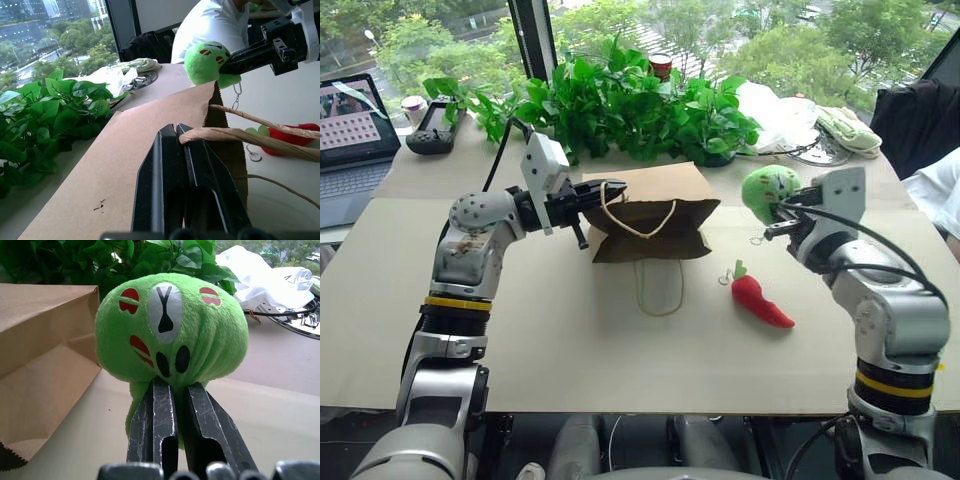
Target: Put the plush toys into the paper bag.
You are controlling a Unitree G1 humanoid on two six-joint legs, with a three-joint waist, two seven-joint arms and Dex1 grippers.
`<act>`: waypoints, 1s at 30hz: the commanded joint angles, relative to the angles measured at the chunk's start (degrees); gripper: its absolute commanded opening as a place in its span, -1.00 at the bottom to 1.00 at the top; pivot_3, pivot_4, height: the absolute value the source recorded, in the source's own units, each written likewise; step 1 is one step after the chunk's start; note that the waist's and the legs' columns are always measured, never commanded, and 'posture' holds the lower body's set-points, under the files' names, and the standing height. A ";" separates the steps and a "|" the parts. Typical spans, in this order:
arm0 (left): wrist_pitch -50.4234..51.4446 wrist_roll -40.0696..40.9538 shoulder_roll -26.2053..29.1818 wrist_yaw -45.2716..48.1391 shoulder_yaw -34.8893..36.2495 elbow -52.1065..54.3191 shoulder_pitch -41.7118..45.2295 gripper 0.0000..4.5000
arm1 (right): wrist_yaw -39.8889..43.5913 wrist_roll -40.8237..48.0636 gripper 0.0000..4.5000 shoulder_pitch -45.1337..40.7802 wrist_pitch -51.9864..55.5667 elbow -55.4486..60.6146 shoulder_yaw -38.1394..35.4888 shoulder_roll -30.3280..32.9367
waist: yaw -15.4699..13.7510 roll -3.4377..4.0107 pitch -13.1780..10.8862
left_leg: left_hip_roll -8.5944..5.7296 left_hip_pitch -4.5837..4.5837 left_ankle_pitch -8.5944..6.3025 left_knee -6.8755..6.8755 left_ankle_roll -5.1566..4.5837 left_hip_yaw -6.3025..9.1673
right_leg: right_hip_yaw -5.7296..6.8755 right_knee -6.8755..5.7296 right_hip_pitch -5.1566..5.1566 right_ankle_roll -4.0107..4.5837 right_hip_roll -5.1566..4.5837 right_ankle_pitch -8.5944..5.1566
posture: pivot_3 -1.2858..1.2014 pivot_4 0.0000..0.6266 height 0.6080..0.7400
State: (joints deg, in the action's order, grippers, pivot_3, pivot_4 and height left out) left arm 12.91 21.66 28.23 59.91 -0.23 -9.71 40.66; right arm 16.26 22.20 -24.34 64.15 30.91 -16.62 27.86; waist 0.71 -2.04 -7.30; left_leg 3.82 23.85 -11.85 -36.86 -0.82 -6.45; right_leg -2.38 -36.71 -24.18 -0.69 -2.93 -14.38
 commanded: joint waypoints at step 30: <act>0.69 0.32 -1.70 1.65 -0.66 -0.03 2.86 -1.00 | -8.70 5.49 -0.99 -16.59 10.20 -12.68 12.00 -15.47 | 0.17 0.01 0.00 | -0.01 0.06 0.00 0.00 -0.01 0.11 | -0.02 -0.01 -0.06 0.01 0.06 0.00 | 0.03 -0.52 1.00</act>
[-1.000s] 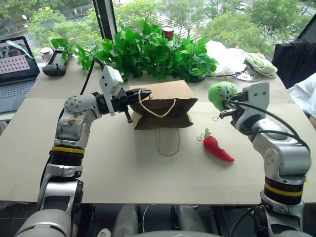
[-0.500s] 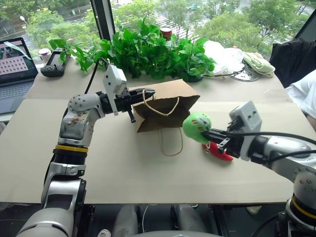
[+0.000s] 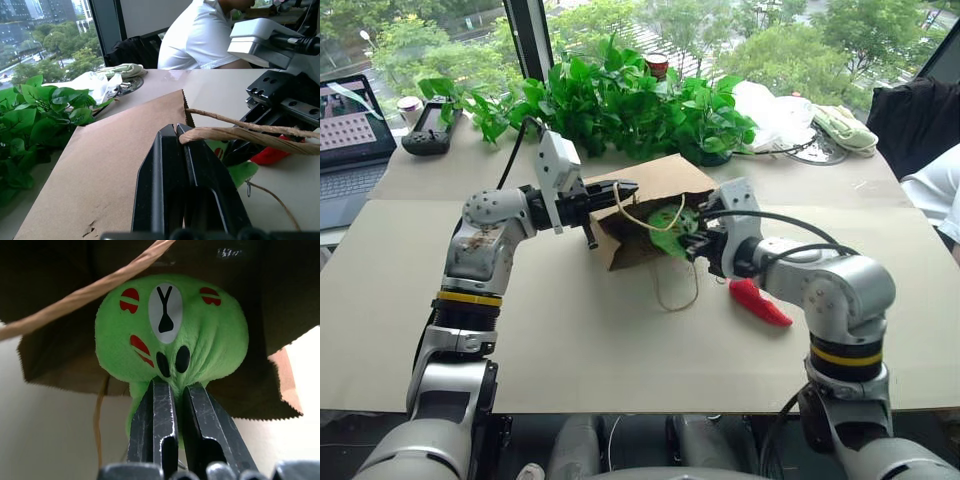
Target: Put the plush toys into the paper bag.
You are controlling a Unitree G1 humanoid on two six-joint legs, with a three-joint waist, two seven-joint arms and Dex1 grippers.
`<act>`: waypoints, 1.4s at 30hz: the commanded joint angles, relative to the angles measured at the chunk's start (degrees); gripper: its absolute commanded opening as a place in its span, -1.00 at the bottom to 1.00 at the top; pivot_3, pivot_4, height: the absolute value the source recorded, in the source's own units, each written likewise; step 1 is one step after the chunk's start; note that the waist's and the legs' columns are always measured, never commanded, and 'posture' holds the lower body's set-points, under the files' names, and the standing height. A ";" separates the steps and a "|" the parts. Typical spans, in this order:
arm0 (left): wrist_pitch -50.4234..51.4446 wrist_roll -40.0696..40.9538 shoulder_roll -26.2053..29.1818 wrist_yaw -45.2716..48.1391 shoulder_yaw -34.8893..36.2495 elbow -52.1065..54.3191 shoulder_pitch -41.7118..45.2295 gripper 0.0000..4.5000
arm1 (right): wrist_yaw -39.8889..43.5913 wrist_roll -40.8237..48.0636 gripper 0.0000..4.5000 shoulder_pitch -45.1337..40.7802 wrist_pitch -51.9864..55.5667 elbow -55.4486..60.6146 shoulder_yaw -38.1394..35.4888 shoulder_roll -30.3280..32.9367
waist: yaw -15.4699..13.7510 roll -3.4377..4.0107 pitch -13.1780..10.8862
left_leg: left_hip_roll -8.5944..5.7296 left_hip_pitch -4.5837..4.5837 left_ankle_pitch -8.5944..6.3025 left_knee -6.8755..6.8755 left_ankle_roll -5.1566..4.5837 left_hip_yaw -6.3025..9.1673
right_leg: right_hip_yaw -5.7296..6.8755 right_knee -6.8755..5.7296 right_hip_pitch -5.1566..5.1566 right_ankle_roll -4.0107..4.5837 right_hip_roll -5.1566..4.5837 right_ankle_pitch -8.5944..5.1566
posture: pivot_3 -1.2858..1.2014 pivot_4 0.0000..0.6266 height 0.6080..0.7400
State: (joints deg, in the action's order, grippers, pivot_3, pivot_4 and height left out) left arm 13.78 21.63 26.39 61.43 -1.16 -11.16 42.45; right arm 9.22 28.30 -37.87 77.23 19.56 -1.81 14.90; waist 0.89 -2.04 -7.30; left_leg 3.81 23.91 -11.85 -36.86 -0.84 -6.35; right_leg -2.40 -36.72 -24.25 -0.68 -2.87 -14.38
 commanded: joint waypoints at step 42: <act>-0.12 0.10 0.83 0.21 0.21 1.45 0.51 -1.00 | 0.53 -0.52 0.39 0.66 5.68 7.70 -12.40 6.41 | 0.27 0.09 -0.02 | 0.01 0.25 0.00 0.03 0.00 0.03 | 0.04 0.08 -0.07 -0.01 0.01 0.00 | 0.03 -0.52 1.00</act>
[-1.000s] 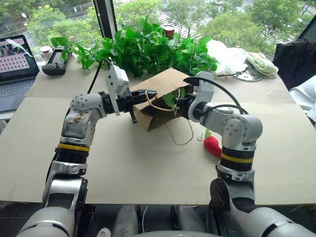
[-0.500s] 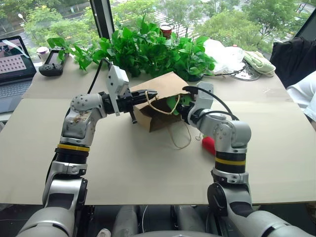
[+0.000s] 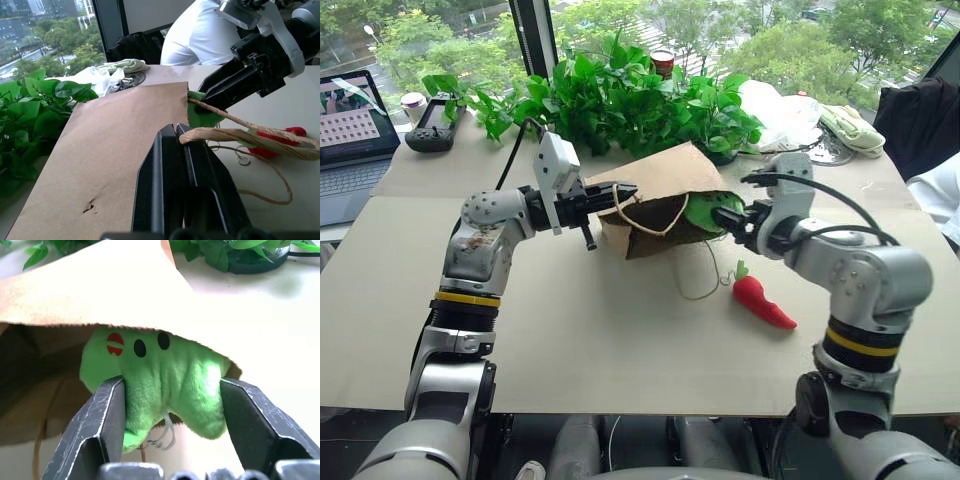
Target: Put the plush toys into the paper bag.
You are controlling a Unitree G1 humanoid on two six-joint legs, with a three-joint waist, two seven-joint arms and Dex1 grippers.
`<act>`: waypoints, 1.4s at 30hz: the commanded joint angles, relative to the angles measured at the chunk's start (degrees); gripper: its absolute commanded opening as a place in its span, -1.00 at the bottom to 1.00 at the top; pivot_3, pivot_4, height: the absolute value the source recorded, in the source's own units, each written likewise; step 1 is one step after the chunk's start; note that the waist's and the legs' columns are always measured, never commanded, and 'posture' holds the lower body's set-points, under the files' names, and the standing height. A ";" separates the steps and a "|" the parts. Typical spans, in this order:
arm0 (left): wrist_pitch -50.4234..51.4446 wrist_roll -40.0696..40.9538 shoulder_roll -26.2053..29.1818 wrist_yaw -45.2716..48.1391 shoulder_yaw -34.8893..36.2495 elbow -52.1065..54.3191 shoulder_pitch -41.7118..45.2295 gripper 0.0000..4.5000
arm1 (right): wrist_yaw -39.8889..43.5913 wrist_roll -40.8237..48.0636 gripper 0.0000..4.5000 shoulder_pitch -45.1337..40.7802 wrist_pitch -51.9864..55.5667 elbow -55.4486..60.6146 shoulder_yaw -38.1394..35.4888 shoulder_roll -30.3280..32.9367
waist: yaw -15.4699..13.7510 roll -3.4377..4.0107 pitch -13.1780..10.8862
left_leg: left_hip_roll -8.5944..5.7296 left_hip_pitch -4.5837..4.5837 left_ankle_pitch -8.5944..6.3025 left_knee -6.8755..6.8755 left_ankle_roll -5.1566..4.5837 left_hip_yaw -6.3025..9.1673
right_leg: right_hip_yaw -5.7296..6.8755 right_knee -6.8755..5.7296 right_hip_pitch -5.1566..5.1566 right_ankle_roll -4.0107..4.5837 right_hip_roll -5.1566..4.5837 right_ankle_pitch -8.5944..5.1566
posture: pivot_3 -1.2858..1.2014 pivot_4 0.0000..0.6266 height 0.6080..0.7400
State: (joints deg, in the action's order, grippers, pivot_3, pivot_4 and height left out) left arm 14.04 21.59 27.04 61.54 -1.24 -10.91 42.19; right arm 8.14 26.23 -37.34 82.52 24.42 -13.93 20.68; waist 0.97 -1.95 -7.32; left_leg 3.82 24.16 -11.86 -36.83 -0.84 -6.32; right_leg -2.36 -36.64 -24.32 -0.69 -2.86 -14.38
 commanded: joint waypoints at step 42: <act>0.02 -0.40 0.30 0.05 0.64 1.36 1.00 -1.00 | 1.25 -8.00 -0.80 7.68 -12.52 -4.92 13.92 -4.48 | -0.09 0.01 0.00 | 0.09 0.01 0.02 -0.07 0.01 0.12 | -0.21 -0.03 0.02 0.02 0.25 0.00 | 0.03 -0.52 1.00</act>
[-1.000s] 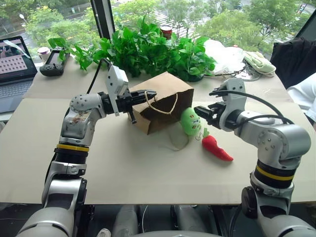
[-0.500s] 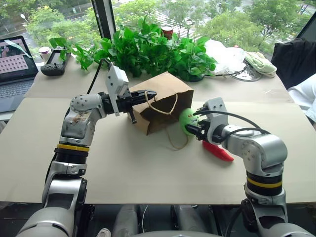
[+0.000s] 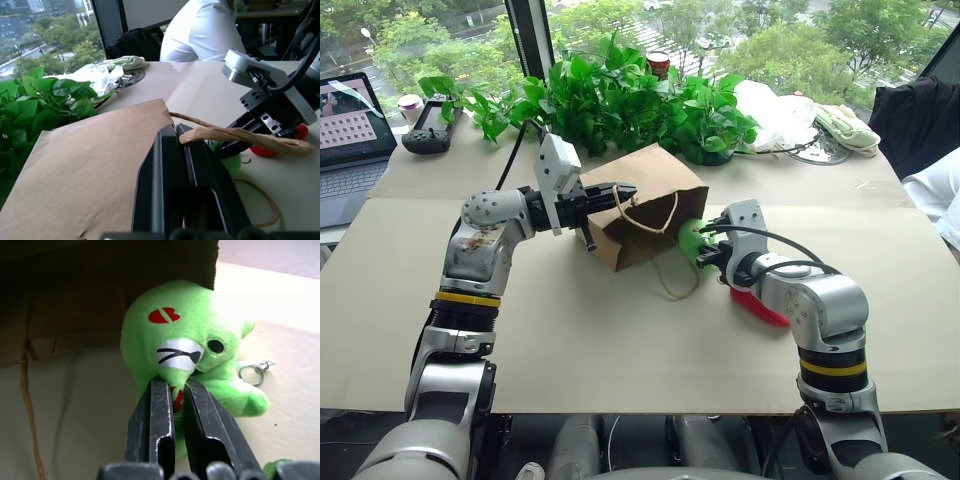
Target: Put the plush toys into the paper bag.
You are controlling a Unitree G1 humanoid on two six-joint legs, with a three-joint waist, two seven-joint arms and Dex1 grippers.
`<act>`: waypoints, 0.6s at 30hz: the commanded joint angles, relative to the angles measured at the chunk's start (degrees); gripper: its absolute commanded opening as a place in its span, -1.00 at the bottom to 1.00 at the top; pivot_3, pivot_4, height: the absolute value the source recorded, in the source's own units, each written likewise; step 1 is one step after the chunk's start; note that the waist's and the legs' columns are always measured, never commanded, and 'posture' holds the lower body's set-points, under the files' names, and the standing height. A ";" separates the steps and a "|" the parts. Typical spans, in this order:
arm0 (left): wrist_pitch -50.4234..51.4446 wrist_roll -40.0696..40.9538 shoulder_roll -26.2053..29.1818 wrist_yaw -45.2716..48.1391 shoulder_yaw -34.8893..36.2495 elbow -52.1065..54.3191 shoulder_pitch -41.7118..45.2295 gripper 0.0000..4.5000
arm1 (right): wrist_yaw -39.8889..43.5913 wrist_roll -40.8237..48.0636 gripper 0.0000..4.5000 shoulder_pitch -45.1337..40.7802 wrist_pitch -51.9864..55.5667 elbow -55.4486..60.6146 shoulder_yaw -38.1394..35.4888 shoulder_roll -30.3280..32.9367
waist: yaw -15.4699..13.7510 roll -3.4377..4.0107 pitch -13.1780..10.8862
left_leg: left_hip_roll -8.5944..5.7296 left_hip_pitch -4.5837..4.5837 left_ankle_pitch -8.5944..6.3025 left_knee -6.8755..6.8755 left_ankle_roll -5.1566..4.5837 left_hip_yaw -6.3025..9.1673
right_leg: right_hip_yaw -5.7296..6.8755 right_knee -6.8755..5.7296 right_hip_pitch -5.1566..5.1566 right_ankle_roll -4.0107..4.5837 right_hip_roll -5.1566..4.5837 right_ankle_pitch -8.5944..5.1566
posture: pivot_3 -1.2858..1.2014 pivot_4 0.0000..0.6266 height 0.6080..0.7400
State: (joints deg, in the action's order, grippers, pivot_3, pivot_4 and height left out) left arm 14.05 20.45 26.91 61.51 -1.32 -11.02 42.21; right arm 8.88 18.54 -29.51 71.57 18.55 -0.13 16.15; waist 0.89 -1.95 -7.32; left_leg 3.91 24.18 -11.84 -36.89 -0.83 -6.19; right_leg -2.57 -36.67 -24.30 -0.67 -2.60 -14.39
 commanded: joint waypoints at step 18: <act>-0.08 0.51 0.16 0.30 0.47 0.74 1.31 -1.00 | 11.21 12.63 -0.80 -3.68 7.02 17.86 -11.39 8.82 | -0.08 0.01 -0.01 | 0.00 -0.01 0.00 0.00 0.00 0.03 | 0.01 0.02 0.01 0.00 0.00 0.00 | 0.03 -0.52 1.00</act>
State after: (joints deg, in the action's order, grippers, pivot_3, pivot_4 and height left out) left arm 14.09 20.39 26.88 61.65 -1.30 -11.04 42.23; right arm 19.36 29.54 -31.08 78.04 33.55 -9.25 24.25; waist 0.81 -1.94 -7.33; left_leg 3.91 24.17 -11.84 -36.89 -0.83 -6.17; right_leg -2.56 -36.65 -24.29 -0.67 -2.60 -14.39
